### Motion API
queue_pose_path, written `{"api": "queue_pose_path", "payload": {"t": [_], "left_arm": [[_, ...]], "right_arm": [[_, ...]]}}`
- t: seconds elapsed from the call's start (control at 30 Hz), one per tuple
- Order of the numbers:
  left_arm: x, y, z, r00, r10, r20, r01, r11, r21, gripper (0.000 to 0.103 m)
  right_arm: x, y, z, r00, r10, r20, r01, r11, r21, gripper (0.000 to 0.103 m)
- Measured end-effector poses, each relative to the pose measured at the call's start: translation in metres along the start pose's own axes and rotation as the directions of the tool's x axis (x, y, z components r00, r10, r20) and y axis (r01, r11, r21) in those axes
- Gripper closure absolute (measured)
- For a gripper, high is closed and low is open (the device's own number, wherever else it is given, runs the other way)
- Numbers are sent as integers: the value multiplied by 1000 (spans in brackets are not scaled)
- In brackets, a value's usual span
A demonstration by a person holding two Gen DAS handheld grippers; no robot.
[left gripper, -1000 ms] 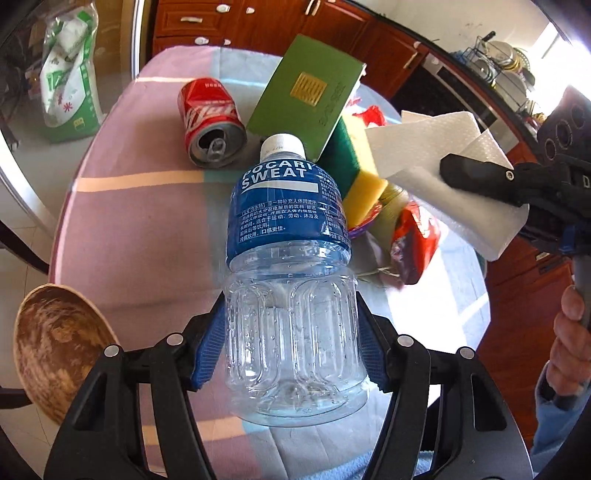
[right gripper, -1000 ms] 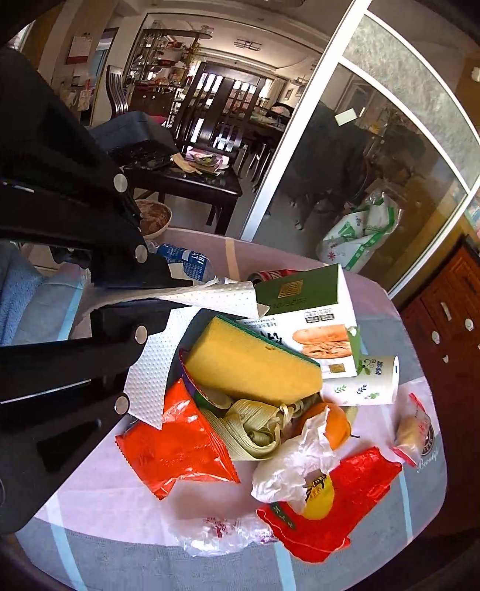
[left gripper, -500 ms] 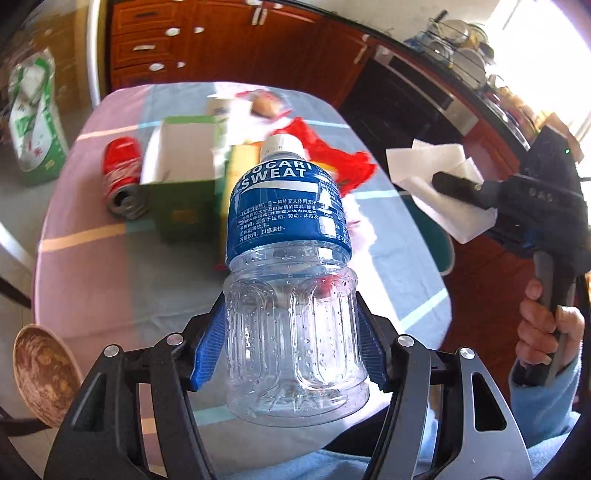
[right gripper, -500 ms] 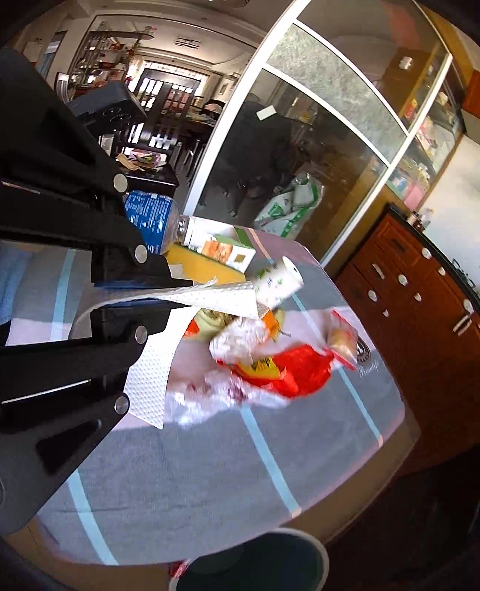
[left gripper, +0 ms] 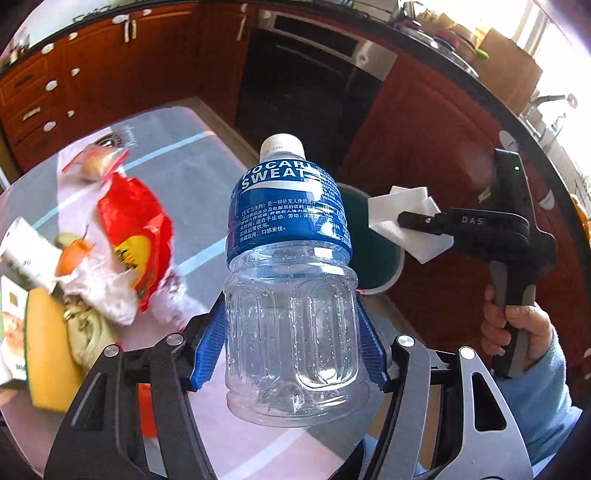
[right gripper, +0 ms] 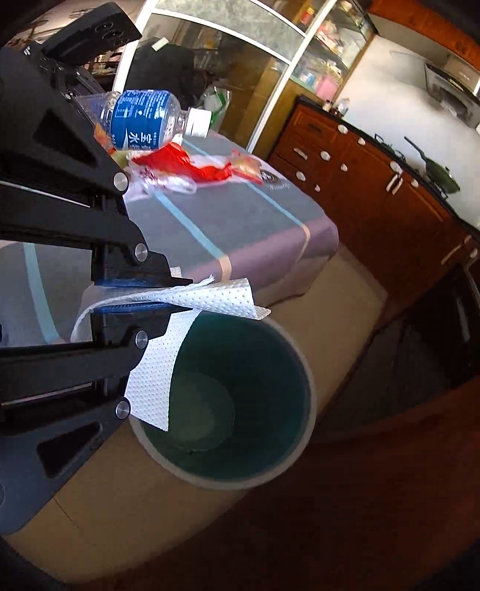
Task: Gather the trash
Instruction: 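Open the right tool over the green bin while the left tool drops the bottle in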
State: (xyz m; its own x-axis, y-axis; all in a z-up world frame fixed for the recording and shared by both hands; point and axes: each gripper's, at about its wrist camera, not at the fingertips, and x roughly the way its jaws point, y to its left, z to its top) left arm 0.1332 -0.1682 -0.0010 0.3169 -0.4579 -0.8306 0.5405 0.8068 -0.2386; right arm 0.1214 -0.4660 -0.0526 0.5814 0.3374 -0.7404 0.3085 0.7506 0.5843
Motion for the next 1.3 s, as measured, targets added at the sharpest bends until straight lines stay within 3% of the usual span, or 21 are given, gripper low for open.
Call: {"api": "queue_pose_path", "payload": {"t": [0.13,0.2,0.27,0.43,0.53,0.77,1.0,1.23,1.3], "left_arm": [[41,-18,24,998,-17,-53,20,999,45,38],[57,-21,32,997,-26,-76,30,998,53,38],[70,-23,38,995,-29,-95,35,998,61,38],[100,-34,49,990,-43,-135,55,995,86,38],[112,-41,52,986,-53,-158,69,993,94,38],[140,-60,62,978,-65,-199,92,987,131,38],[156,-61,63,975,-63,-214,96,984,148,30],[143,-48,57,977,-61,-202,88,988,126,27],[134,-45,54,981,-61,-182,83,990,116,19]], "right_arm": [[33,-25,18,999,-31,-44,34,998,53,92],[48,-28,24,997,-44,-63,49,996,69,80],[60,-34,29,996,-46,-75,53,995,87,53],[68,-50,33,995,-37,-92,47,993,110,51],[65,-57,35,996,-38,-79,48,991,125,36],[44,-74,39,998,-62,-32,67,981,181,26],[32,-85,36,997,-74,-29,79,974,212,25],[34,-89,29,995,-80,-57,92,967,239,25],[35,-87,27,995,-74,-71,89,965,248,25]]}}
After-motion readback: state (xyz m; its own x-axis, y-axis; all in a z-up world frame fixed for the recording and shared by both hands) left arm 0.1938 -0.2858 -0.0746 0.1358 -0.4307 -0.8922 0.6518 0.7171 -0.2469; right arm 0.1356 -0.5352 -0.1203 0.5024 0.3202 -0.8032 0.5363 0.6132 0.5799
